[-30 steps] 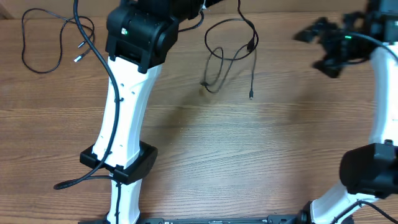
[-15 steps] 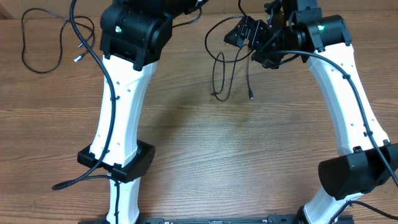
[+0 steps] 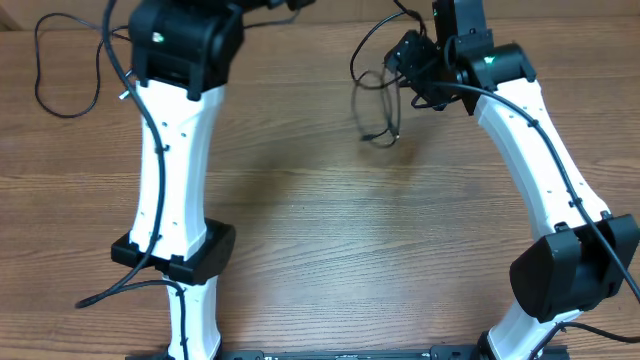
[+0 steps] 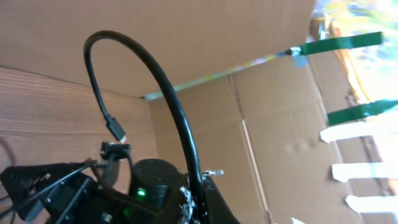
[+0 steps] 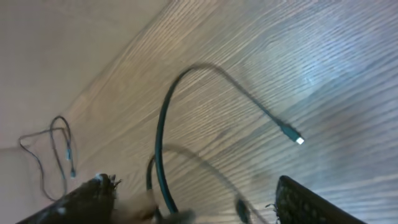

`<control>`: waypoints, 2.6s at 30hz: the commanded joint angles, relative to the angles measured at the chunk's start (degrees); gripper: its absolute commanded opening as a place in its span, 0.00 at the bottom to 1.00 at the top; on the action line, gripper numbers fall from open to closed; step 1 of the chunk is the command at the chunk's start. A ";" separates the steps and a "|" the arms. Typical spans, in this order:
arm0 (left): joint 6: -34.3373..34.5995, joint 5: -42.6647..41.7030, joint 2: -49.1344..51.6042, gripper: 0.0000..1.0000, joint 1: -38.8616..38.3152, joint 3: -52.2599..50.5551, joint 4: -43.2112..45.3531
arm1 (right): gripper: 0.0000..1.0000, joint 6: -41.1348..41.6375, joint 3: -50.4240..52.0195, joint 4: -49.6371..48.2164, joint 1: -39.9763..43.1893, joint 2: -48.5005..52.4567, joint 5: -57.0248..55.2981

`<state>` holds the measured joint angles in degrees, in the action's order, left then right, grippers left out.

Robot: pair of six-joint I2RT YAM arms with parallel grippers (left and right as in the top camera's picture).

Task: Untangle cables

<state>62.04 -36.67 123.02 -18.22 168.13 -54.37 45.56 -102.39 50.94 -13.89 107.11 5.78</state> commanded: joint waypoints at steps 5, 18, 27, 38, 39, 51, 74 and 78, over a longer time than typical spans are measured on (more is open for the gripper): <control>1.62 -7.67 -0.90 0.04 9.35 0.76 -0.46 | 0.70 1.22 4.15 3.76 0.70 -0.31 -12.57; -12.92 2.45 -0.87 0.04 19.04 0.76 -21.68 | 0.72 3.91 4.15 10.93 4.96 -0.31 -15.98; -15.50 8.46 -0.87 0.04 17.99 0.76 -28.39 | 0.83 -6.58 4.15 6.51 4.92 -0.31 -0.74; -7.23 -20.61 -0.87 0.04 10.75 0.76 0.04 | 1.00 -27.63 4.15 -6.82 4.85 -0.31 38.93; -5.53 -19.91 -0.87 0.04 10.43 0.76 2.03 | 1.00 -29.03 4.15 -7.26 4.85 -0.31 40.44; 12.04 -18.49 -0.87 0.04 10.21 0.76 6.93 | 1.00 -29.53 4.15 -13.49 2.34 -0.31 40.79; 4.98 -10.54 -0.87 0.04 9.62 0.76 -4.09 | 0.04 -20.44 4.13 -20.55 -3.37 -0.33 29.24; 1.60 -3.58 -0.87 0.04 10.08 0.76 -8.28 | 0.04 -20.44 4.13 -20.63 -3.37 -0.37 34.10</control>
<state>68.88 -48.21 123.02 -8.86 168.18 -60.93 25.04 -98.24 30.74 -17.28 107.11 34.00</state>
